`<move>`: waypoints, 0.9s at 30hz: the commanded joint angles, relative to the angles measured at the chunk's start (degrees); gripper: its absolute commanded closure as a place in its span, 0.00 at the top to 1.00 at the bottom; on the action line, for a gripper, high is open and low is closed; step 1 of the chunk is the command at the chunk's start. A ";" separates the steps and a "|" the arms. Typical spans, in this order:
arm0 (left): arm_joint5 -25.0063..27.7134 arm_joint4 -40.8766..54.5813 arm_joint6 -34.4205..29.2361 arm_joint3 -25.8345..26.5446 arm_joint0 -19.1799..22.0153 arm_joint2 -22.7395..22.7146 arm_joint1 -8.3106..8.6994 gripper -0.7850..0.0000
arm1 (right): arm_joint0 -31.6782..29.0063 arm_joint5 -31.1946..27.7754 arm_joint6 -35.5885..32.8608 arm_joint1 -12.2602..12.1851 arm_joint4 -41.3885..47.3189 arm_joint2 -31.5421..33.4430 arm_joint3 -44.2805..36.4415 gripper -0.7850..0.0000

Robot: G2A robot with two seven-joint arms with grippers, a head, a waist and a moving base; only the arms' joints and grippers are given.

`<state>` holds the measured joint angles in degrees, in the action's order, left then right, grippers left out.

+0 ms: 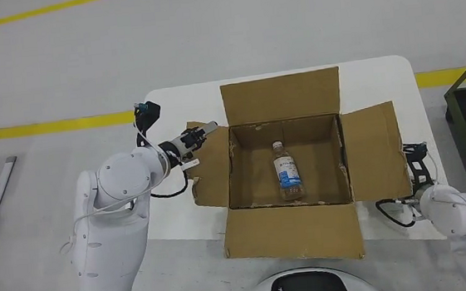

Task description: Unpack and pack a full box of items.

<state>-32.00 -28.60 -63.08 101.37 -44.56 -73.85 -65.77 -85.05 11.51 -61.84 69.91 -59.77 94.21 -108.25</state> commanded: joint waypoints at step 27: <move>0.00 0.00 0.00 0.00 0.00 0.00 0.00 1.00 | -3.18 -4.40 14.91 0.18 45.77 28.79 -10.82 0.00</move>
<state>-32.00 -28.60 -63.08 101.37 -44.56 -73.85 -65.77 -88.03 7.62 -46.85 70.08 -17.08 121.85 -118.21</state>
